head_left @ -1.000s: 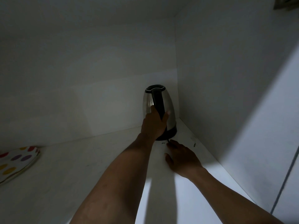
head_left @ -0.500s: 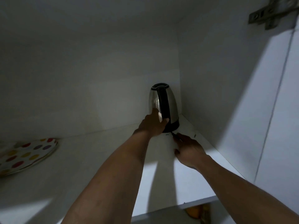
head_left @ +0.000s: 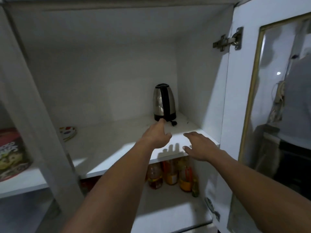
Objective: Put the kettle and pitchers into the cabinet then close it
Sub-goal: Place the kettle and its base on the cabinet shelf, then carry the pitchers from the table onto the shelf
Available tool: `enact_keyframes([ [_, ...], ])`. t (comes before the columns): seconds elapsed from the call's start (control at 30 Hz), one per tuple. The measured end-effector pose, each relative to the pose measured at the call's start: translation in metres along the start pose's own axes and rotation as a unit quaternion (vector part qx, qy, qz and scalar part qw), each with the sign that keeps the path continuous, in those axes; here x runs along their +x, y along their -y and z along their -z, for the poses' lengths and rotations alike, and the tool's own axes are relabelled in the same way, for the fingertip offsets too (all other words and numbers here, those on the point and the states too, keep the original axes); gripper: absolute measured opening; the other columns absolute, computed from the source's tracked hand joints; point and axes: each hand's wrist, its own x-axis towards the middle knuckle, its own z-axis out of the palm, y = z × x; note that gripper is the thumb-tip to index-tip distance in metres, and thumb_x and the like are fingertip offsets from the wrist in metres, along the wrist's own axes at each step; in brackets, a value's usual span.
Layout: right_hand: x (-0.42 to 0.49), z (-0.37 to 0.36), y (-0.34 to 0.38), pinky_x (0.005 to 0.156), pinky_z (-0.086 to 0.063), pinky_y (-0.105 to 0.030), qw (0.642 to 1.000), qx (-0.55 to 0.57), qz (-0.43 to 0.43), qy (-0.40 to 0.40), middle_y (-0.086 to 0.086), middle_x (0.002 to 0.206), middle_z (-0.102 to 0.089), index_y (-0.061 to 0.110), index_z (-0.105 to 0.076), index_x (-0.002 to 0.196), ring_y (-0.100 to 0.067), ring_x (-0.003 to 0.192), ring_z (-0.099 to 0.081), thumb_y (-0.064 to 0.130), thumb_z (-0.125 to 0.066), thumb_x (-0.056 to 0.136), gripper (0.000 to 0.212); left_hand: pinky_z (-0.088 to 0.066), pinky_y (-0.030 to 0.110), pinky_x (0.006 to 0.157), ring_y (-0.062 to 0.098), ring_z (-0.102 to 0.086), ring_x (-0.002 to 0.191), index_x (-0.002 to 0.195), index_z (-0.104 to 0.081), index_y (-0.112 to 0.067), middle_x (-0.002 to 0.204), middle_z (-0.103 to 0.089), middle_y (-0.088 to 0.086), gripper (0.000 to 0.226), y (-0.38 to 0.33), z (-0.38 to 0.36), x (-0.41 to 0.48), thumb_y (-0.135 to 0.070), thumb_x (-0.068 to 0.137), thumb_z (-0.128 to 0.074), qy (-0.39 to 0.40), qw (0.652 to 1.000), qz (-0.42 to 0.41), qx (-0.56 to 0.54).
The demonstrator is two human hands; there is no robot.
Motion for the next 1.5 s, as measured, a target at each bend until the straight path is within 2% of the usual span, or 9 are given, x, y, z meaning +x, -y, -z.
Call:
enact_keyframes([
  [0.17,-0.068,0.027,0.007,0.110,-0.039,-0.046,1.000,0.008,-0.023,0.001,-0.005,0.156,-0.038,0.022,-0.034,0.151,-0.026,0.139,-0.039,0.040,-0.052,0.091,0.066,-0.042,0.047,0.107,0.032,-0.049,0.132,0.153,-0.028,-0.022,0.149,-0.047,0.012,0.071,-0.021,0.006,-0.059,-0.045,0.093,-0.059,0.025,1.000,-0.001,0.013],
  [0.3,-0.100,0.046,0.012,0.109,-0.040,-0.046,1.000,0.007,-0.021,-0.010,-0.003,0.154,-0.040,0.023,-0.035,0.150,-0.025,0.137,-0.042,0.042,-0.054,0.090,0.065,-0.042,0.046,0.108,0.030,-0.047,0.134,0.151,-0.031,-0.021,0.150,-0.047,0.010,0.069,-0.044,0.022,-0.092,-0.046,0.093,-0.058,0.006,1.000,-0.011,0.017],
  [0.43,-0.110,0.055,0.037,0.109,-0.040,-0.045,1.000,-0.002,0.027,-0.011,-0.003,0.154,-0.040,0.023,-0.034,0.150,-0.025,0.137,-0.041,0.043,-0.054,0.091,0.065,-0.043,0.044,0.106,0.029,-0.049,0.131,0.150,-0.032,-0.022,0.148,-0.048,0.009,0.066,-0.043,0.047,-0.135,-0.044,0.094,-0.059,-0.025,0.999,0.011,0.029],
  [0.67,-0.121,0.050,0.139,0.107,-0.040,-0.039,0.984,0.035,0.174,0.018,-0.003,0.151,-0.041,0.024,-0.035,0.150,-0.024,0.136,-0.042,0.042,-0.054,0.092,0.063,-0.044,0.042,0.104,0.030,-0.053,0.127,0.144,-0.037,-0.019,0.142,-0.054,0.013,0.061,0.024,0.090,-0.244,-0.041,0.091,-0.060,-0.086,0.983,0.152,0.049],
  [0.87,-0.167,0.001,0.287,0.104,-0.043,-0.039,0.936,0.084,0.327,0.099,-0.009,0.143,-0.050,0.022,-0.041,0.145,-0.028,0.131,-0.047,0.044,-0.056,0.090,0.062,-0.049,0.046,0.098,0.034,-0.057,0.121,0.135,-0.043,-0.022,0.134,-0.058,0.011,0.059,0.107,0.135,-0.414,-0.049,0.085,-0.060,-0.111,0.933,0.328,0.093],
  [0.97,-0.197,-0.025,0.367,0.103,-0.044,-0.039,0.904,0.098,0.397,0.126,-0.008,0.143,-0.050,0.022,-0.041,0.145,-0.027,0.129,-0.049,0.043,-0.058,0.090,0.061,-0.047,0.044,0.100,0.034,-0.054,0.125,0.145,-0.037,-0.017,0.141,-0.053,0.014,0.065,0.146,0.164,-0.502,-0.043,0.091,-0.060,-0.145,0.887,0.427,0.100],
  [1.1,-0.231,-0.056,0.473,0.105,-0.044,-0.043,0.863,0.089,0.477,0.140,-0.004,0.145,-0.048,0.025,-0.039,0.146,-0.026,0.131,-0.048,0.046,-0.055,0.087,0.065,-0.045,0.041,0.101,0.033,-0.051,0.128,0.148,-0.034,-0.015,0.143,-0.051,0.014,0.066,0.200,0.201,-0.600,-0.039,0.092,-0.059,-0.184,0.829,0.519,0.104],
  [1.33,-0.245,-0.102,0.633,0.100,-0.047,-0.039,0.821,0.105,0.535,0.168,-0.001,0.144,-0.048,0.026,-0.038,0.146,-0.024,0.127,-0.051,0.046,-0.055,0.091,0.061,-0.048,0.042,0.095,0.036,-0.052,0.123,0.144,-0.035,-0.012,0.138,-0.052,0.018,0.065,0.304,0.257,-0.686,-0.040,0.092,-0.061,-0.215,0.776,0.588,0.076],
  [1.5,-0.224,-0.137,0.697,0.095,-0.047,-0.037,0.828,0.133,0.507,0.200,-0.003,0.140,-0.051,0.024,-0.040,0.145,-0.025,0.124,-0.052,0.044,-0.056,0.090,0.061,-0.047,0.038,0.091,0.035,-0.054,0.120,0.143,-0.038,-0.012,0.136,-0.055,0.018,0.062,0.377,0.266,-0.684,-0.040,0.092,-0.061,-0.226,0.772,0.593,0.023],
])
